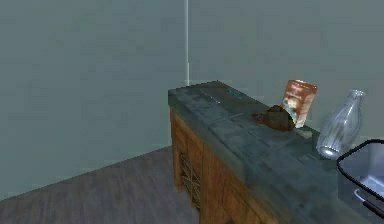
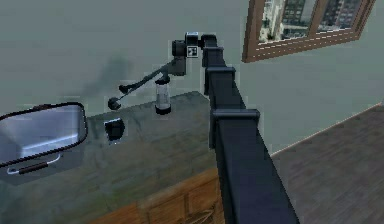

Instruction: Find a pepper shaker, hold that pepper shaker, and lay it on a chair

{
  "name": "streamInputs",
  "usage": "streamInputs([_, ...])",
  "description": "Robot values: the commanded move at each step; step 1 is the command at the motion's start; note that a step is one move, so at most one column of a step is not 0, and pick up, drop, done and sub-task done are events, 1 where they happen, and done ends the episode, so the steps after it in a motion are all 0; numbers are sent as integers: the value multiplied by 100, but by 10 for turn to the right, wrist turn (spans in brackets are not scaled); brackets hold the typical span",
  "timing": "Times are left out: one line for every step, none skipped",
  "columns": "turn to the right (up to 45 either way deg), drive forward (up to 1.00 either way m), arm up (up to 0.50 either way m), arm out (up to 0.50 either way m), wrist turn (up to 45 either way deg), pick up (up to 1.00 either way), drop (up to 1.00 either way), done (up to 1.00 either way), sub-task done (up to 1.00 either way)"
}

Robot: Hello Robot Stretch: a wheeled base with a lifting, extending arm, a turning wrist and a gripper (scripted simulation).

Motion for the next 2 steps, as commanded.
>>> streamInputs([0, 0, 0, 0, 450, 0, 0, 0, 0])
streamInputs([0, 0, 0, 0, 90, 0, 0, 0, 0])
